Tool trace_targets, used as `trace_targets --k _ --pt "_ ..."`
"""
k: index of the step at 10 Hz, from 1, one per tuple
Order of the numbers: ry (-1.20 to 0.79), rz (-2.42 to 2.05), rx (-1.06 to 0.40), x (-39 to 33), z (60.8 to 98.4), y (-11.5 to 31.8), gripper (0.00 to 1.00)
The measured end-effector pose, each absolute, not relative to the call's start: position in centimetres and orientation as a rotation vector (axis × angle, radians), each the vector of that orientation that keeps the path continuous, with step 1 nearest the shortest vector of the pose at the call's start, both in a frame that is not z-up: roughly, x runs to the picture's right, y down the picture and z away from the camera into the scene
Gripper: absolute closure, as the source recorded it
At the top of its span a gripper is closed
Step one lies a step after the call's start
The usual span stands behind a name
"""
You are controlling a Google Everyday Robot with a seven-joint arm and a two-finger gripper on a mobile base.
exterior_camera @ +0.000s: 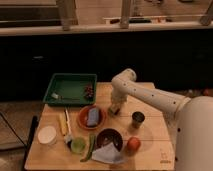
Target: Wipe table surface with eraser
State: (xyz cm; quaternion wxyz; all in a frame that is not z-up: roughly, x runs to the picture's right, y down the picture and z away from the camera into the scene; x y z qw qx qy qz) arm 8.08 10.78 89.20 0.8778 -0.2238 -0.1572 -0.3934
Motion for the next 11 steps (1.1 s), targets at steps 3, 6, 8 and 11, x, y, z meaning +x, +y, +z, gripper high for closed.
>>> trace_targets --k 3,6,8,11 --pt "-0.331 -0.849 -0.486 9.9 88.6 12.8 1.00" --pt "-0.287 -0.789 -0.507 12.9 90.0 12.3 1.00" --pt "-0.272 -0.766 -0.500 13.3 90.4 11.5 1.00" --pt "-0.279 -0.776 -0.469 10.4 91.3 8.9 1.00"
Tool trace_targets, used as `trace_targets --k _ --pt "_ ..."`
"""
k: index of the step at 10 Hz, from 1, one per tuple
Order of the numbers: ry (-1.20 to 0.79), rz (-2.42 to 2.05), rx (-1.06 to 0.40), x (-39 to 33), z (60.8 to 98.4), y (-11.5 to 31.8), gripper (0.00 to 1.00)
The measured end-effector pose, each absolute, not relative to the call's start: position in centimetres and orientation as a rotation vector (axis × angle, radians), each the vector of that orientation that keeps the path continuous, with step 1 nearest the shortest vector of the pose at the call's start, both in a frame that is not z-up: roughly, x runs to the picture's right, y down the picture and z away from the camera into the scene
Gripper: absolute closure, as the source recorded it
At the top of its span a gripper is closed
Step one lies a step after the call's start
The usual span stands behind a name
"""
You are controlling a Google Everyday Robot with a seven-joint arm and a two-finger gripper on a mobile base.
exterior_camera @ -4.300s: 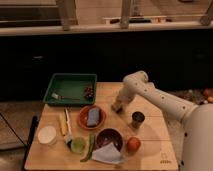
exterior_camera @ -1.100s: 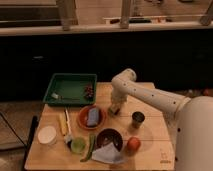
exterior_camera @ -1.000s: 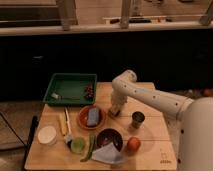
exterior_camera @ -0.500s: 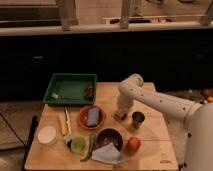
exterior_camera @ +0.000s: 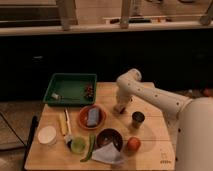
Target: Wipe table surface with eraser
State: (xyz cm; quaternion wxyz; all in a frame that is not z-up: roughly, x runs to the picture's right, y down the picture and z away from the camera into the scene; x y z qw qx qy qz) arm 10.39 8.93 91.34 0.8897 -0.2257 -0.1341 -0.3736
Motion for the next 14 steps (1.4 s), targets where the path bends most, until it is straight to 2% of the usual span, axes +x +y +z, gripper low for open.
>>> trace_targets --k 6,9,14 --pt "-0.360 -0.896 -0.461 7.6 88.7 11.4 1.00" --pt "-0.325 -0.852 -0.511 11.1 90.3 11.8 1.00" --pt "-0.260 -0.740 -0.518 11.8 93.7 7.9 1.00"
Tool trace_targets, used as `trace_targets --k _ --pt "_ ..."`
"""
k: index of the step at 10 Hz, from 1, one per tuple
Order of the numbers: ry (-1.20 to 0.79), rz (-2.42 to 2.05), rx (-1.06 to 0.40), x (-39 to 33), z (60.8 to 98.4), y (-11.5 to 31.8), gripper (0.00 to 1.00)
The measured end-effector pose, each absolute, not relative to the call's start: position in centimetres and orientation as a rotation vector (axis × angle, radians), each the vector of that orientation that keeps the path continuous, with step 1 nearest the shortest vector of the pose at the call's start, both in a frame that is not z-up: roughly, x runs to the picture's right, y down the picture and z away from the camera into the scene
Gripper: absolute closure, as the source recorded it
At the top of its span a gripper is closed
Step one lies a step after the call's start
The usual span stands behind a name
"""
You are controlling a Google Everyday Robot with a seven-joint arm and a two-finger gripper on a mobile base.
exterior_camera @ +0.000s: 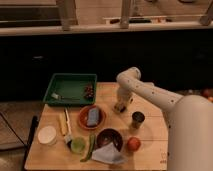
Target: Wipe table surface with eraser
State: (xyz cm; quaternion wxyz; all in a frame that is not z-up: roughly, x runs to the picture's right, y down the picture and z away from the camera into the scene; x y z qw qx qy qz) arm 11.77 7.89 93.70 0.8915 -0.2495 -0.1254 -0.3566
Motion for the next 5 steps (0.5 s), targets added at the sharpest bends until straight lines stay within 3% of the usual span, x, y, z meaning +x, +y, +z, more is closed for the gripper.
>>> trace_targets --k 5 --pt "-0.320 -0.771 -0.511 9.1 92.6 8.5 1.00"
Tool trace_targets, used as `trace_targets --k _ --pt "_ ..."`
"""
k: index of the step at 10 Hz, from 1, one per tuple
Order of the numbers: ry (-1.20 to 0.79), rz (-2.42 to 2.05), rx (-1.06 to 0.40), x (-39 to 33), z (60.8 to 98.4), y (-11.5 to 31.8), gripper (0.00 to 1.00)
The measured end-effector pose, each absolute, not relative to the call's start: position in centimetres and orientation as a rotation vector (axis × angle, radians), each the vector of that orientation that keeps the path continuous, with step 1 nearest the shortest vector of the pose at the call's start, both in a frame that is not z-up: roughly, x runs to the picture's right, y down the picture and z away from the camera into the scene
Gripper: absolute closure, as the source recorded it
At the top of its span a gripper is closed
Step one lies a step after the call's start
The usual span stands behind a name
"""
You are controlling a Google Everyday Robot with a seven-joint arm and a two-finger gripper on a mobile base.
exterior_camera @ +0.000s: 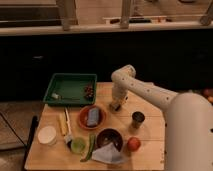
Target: Wipe table surface with eraser
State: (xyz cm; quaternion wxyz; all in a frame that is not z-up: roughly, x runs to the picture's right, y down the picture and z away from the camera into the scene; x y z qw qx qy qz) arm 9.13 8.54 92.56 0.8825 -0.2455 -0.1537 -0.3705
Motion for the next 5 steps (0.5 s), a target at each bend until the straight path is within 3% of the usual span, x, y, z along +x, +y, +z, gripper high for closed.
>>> trace_targets --k 5 --pt "-0.365 -0.751 -0.523 11.0 91.5 11.4 1.00"
